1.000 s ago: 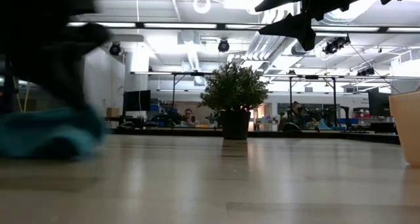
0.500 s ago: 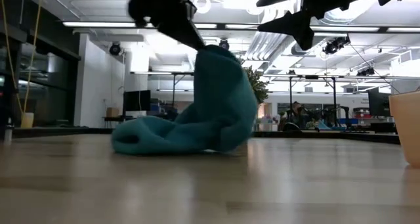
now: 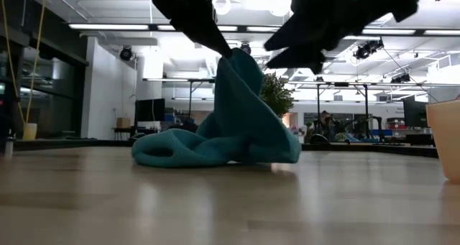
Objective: Fold microfiber towels
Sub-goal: Fold the blue microfiber towel
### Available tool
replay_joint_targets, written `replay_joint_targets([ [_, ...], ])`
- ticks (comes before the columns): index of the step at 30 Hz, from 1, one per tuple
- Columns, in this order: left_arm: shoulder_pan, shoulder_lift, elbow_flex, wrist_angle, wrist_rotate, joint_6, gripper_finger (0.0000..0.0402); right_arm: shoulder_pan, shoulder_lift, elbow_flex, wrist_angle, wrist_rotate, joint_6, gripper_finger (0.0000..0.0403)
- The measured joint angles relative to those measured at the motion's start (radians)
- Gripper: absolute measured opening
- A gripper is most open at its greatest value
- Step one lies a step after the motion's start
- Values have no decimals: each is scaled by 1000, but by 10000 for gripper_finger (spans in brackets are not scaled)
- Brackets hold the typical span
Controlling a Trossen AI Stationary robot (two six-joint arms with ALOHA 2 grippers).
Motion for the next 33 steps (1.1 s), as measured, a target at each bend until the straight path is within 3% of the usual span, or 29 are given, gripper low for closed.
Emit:
replay_joint_targets([
  [8, 0, 0, 0, -11, -24, -67, 0, 17, 134, 192, -227, 71, -165, 215],
  [18, 62, -174, 53, -30, -193, -50, 0, 0, 61, 370, -607, 329, -271, 215],
  [27, 137, -221, 169, 118, -233, -76, 0, -66, -132, 354, -661, 332, -252, 215],
  [30, 112, -236, 148, 136, -239, -160, 0, -79, -171, 354, -670, 316, -237, 215],
  [33, 61, -265, 75, 168, -326, -268, 0, -78, -181, 354, -669, 301, -236, 215],
])
